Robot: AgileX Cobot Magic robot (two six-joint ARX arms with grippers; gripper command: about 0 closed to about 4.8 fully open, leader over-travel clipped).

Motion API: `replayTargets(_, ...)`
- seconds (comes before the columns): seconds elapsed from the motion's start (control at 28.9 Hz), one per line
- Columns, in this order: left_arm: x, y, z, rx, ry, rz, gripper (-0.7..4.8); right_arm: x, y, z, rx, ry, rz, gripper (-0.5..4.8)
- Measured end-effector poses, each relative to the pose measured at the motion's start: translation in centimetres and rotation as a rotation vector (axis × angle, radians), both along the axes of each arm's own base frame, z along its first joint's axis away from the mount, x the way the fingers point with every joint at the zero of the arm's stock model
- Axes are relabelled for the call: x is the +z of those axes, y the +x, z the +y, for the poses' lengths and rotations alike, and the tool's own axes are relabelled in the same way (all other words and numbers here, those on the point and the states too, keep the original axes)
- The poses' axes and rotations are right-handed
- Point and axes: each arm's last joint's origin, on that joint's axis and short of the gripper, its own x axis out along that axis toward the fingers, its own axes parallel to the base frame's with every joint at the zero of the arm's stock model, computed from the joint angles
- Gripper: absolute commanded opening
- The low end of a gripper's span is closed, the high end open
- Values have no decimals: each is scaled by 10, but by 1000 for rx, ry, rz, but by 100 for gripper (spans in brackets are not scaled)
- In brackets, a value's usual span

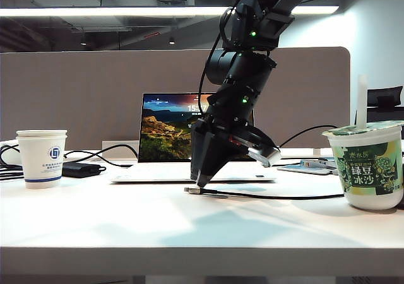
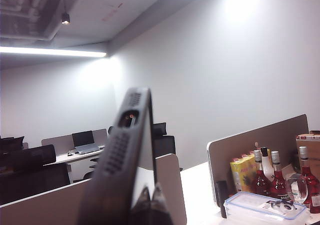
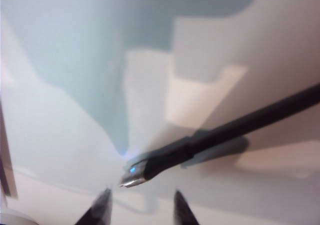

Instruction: Pick up the black phone, pick up the charger plug, insert the charger plug into the phone's charging port, and finally place the connected phone back on the desk.

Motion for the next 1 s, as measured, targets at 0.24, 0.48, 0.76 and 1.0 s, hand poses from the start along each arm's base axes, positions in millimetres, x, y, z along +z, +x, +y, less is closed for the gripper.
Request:
replayTargets(0.24, 0, -1, 0, 0, -1, -2, -7, 0, -2, 2, 3, -2, 4, 147)
replayTargets(0.48, 0, -2, 1, 9, 9, -15, -7, -1, -2, 2, -2, -21, 2, 147)
replayTargets(0.76, 0, -2, 1, 11, 13, -14, -7, -2, -2, 1, -7, -39, -6, 147)
replayTargets(1.0, 0, -2, 1, 11, 13, -14, -7, -4, -2, 2, -6, -41, -1, 147)
